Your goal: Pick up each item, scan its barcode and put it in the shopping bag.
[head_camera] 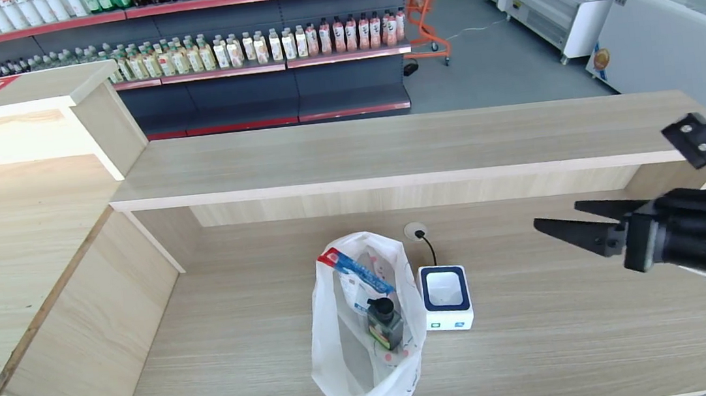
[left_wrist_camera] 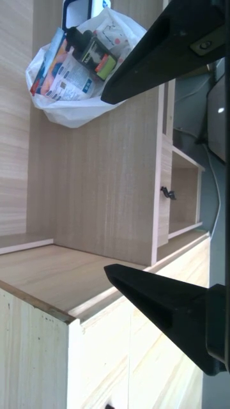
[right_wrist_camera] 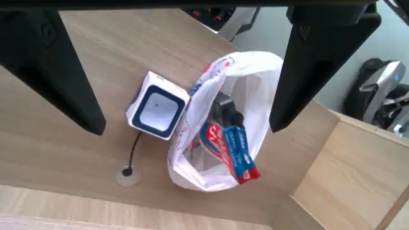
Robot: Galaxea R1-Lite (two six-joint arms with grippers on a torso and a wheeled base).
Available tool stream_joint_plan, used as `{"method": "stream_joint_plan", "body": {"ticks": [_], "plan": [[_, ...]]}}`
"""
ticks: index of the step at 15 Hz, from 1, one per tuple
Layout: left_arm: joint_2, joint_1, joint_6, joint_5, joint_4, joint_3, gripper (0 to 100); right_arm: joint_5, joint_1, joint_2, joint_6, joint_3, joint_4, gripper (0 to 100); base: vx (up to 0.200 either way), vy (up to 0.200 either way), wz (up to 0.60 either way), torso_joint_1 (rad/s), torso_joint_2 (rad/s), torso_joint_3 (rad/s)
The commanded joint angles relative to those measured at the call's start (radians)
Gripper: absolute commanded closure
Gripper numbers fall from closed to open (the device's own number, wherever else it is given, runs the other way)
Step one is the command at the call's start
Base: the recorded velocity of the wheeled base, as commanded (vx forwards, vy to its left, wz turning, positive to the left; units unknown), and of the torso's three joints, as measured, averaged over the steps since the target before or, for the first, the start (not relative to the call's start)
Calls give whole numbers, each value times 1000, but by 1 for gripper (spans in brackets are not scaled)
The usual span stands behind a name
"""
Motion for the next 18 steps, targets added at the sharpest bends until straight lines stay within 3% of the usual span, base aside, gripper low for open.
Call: {"method": "stream_joint_plan", "body": {"ticks": [1, 2, 4, 8, 14, 15, 18], "plan": [[0, 0, 0, -1, 0, 0, 0, -99, -240, -801, -91, 485, 202, 0, 0, 0, 0, 0, 0, 0], [0, 0, 0, -1, 0, 0, 0, -130, -268, -945, -157, 520, 298, 0, 0, 0, 0, 0, 0, 0], [0, 0, 0, 1, 0, 0, 0, -247, -286, -1215, -154, 508, 637, 0, 0, 0, 0, 0, 0, 0], [0, 0, 0, -1, 0, 0, 0, -267, -205, -1275, -136, 514, 637, 0, 0, 0, 0, 0, 0, 0], [0, 0, 0, -1, 0, 0, 0, -267, -197, -1322, -136, 515, 634, 0, 0, 0, 0, 0, 0, 0], [0, -2, 0, 1, 0, 0, 0, -267, -197, -1322, -136, 515, 634, 100, 0, 0, 0, 0, 0, 0], [0, 0, 0, 1, 0, 0, 0, -267, -197, -1322, -136, 515, 636, 100, 0, 0, 0, 0, 0, 0]]}}
